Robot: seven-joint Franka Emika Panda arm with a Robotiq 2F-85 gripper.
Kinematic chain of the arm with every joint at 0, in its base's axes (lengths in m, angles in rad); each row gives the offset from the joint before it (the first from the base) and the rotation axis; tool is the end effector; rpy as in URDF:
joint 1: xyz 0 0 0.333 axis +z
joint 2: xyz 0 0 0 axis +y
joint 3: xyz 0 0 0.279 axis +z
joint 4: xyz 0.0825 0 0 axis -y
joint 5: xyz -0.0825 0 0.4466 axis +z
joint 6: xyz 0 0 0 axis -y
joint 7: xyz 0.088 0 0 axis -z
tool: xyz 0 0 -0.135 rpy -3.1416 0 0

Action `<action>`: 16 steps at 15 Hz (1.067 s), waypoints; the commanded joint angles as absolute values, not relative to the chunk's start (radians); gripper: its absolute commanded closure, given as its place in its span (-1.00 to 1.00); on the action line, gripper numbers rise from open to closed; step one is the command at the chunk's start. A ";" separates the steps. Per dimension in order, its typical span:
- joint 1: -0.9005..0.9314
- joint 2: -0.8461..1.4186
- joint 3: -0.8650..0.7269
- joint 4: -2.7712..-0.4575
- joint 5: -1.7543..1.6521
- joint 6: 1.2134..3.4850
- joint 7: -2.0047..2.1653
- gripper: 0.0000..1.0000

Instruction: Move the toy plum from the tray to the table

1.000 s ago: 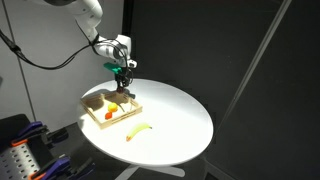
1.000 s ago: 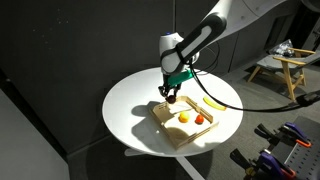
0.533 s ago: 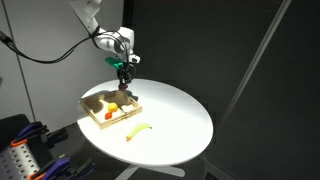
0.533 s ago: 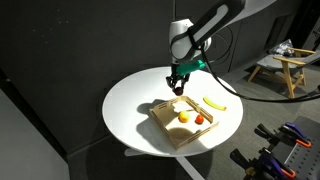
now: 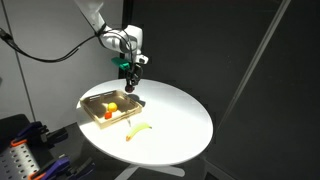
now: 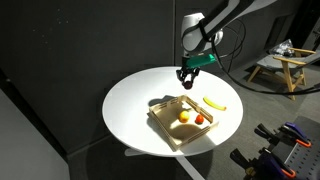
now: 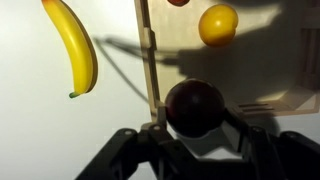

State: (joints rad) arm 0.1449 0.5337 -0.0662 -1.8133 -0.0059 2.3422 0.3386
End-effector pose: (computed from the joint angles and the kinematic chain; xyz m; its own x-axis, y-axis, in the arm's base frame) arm 0.6749 0.0528 0.1426 0.9697 -0.2440 0.0088 -0.2442 -0.9690 0.0370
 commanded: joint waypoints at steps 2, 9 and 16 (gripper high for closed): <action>0.104 0.497 -0.080 -1.861 -0.016 2.386 0.333 0.32; 0.055 0.534 -0.108 -1.847 -0.008 2.436 0.328 0.32; 0.017 0.613 -0.129 -1.807 -0.003 2.480 0.331 0.32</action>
